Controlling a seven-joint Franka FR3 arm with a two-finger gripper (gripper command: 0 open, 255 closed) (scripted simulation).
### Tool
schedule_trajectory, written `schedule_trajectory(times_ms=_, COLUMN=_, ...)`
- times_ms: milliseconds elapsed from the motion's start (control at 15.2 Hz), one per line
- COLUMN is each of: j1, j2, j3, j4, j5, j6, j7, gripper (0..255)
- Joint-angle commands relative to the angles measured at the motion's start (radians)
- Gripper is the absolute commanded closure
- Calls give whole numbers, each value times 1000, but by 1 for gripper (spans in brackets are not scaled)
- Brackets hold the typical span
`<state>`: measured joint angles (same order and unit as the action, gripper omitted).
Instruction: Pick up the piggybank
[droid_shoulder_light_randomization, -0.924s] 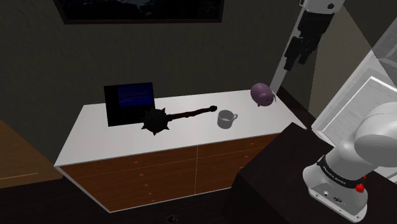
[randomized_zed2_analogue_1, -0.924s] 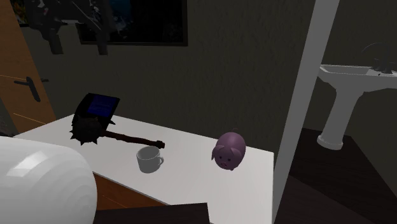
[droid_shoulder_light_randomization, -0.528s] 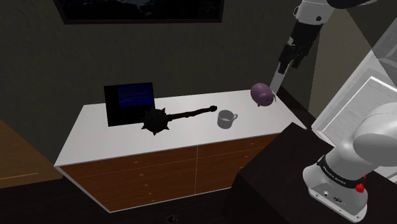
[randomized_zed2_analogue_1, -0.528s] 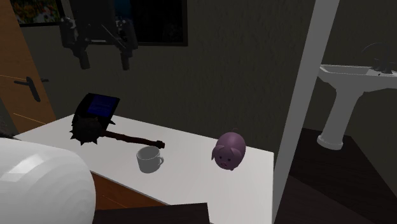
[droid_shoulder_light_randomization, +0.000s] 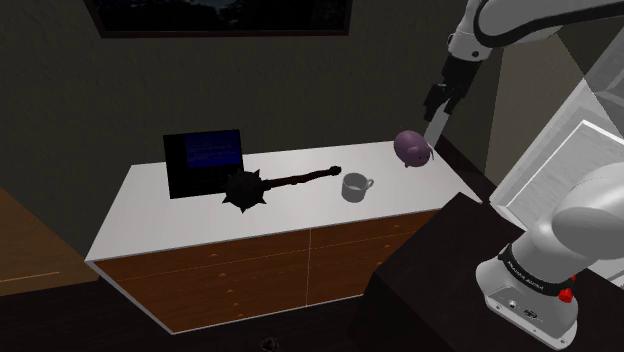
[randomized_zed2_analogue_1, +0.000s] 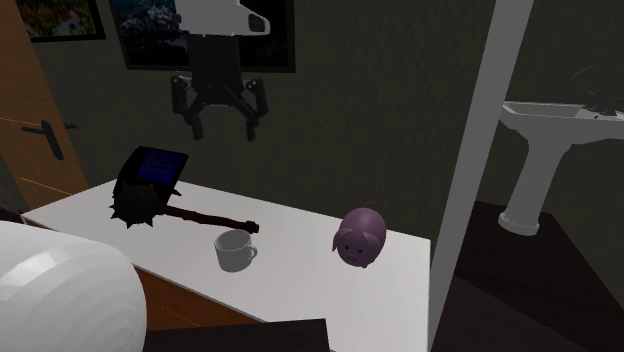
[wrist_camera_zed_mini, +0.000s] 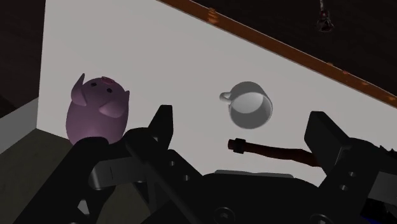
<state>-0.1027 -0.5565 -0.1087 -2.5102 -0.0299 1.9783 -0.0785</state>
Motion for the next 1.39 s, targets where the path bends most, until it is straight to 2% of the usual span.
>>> schedule_trajectory(times_ms=0, j1=-11, j2=60, j3=-27, j4=6, j5=-6, j6=67, j7=-27, gripper=0)
schedule_trajectory(times_ms=330, j1=-27, j2=221, j3=-93, j4=38, j5=2, j6=220, j7=-97, gripper=0)
schedule_trajectory(times_ms=660, j1=-35, j2=398, j3=-154, j4=104, j5=53, j6=351, j7=-186, gripper=0)
schedule_trajectory(times_ms=990, j1=-50, j2=587, j3=-195, j4=205, j5=155, j6=449, j7=-300, gripper=0)
schedule_trajectory(times_ms=1320, j1=-96, j2=778, j3=-197, j4=340, j5=284, j6=508, j7=-422, gripper=0)
